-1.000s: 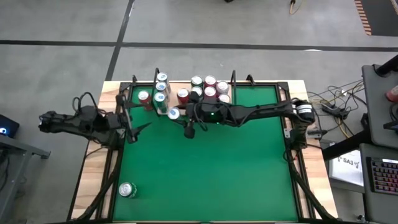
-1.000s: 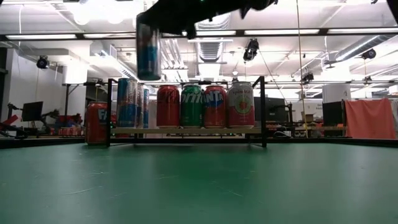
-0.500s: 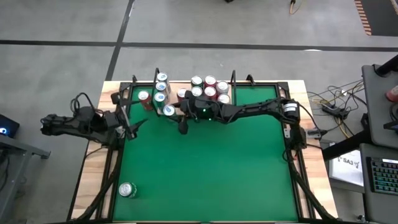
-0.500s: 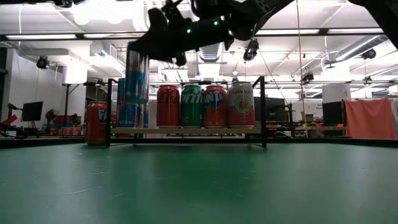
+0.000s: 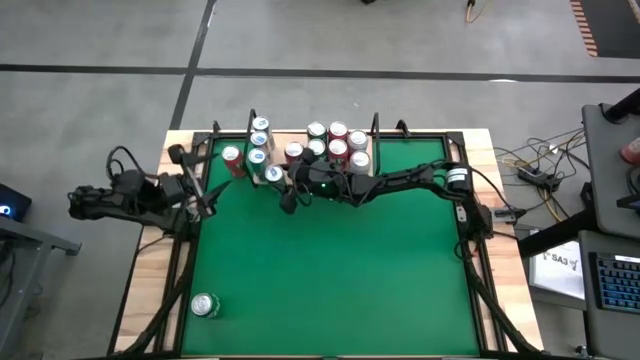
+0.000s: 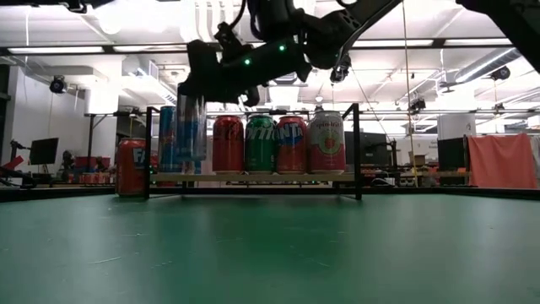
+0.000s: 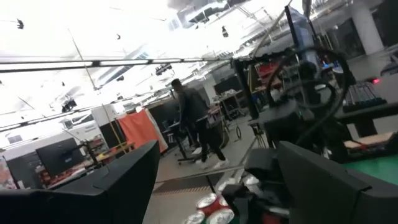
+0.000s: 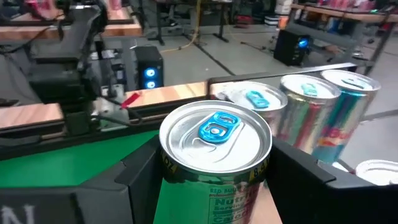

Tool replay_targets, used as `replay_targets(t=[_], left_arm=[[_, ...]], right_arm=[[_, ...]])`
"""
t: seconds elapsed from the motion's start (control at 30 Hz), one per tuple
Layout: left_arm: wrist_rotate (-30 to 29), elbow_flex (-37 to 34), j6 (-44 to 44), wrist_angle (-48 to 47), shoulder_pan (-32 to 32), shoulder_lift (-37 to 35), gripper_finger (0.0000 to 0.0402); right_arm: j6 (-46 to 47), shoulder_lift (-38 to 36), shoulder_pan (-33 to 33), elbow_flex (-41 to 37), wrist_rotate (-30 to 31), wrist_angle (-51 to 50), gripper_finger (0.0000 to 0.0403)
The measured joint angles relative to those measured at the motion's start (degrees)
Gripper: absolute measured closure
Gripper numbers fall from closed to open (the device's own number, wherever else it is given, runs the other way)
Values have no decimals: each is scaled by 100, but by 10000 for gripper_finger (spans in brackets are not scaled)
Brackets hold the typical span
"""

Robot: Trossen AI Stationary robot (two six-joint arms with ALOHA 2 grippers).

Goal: Pick and place cans onto a shelf
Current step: Put the blue silver soda can on the shelf

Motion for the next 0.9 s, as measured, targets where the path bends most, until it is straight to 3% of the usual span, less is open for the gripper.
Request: replay_targets(t=[0.27,0.9], left_arm=[[2,9,-20,151,2,-61,93],[7,-7,-20,230,2,-59,93]], right_arm=[[-27,24,-13,-2,391,150,177],[-168,24,-15,-2,419,76,177]])
